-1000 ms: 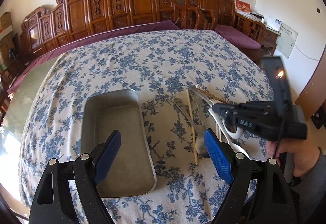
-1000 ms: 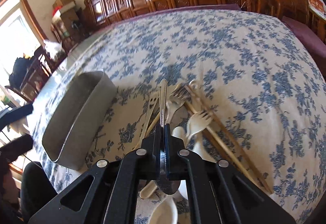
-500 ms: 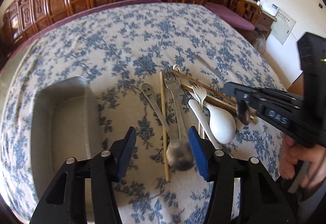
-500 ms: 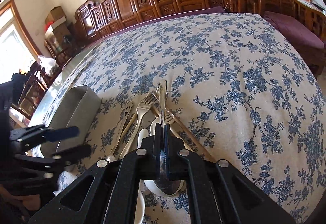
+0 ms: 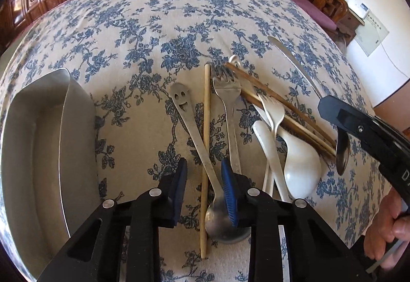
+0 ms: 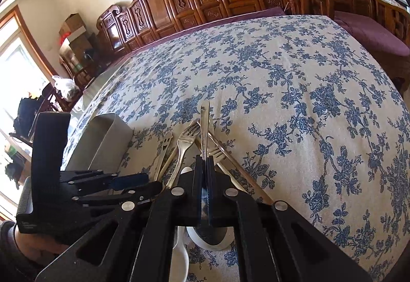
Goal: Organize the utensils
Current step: 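Grasp the smiley-face metal spoon with the left tool while the right tool holds its spoon, then carry the smiley spoon into the tray and open the left tool while the right tool follows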
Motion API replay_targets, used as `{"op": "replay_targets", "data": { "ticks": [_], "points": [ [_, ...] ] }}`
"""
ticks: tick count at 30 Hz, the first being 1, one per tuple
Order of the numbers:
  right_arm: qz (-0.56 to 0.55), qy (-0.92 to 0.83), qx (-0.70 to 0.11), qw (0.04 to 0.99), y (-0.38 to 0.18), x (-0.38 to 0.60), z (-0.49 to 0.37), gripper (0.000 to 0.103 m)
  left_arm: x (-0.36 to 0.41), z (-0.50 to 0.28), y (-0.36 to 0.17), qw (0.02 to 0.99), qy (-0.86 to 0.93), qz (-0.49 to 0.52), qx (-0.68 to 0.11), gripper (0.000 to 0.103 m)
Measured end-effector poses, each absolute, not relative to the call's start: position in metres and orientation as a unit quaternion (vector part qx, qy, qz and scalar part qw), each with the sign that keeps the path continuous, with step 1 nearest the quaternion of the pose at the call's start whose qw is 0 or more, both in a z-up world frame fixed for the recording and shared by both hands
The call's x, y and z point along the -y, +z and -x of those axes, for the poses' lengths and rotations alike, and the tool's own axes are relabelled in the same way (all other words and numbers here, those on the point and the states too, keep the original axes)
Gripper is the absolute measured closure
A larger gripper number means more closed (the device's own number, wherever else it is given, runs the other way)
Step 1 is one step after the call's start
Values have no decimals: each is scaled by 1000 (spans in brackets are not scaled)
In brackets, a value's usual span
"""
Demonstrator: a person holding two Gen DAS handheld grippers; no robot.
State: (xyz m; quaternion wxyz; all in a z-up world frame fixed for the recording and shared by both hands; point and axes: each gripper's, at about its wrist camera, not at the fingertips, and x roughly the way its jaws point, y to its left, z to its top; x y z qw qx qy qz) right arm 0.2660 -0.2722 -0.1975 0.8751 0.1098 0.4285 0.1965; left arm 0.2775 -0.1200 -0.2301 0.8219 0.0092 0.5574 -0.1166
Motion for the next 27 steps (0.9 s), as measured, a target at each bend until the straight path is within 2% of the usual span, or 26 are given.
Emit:
{"op": "replay_targets", "data": {
  "ticks": [3, 7, 27],
  "points": [
    [-110, 197, -428, 875, -197, 272, -266, 99, 119, -280, -231, 819, -121, -3, -561, 92],
    [-111, 198, -428, 875, -197, 271, -266, 99, 119, -278, -228, 823, -119, -6, -556, 97],
    [-96, 218, -425, 873, -189, 251, -259, 99, 94, -247, -179, 857, -128, -17, -499, 98]
  ]
}}
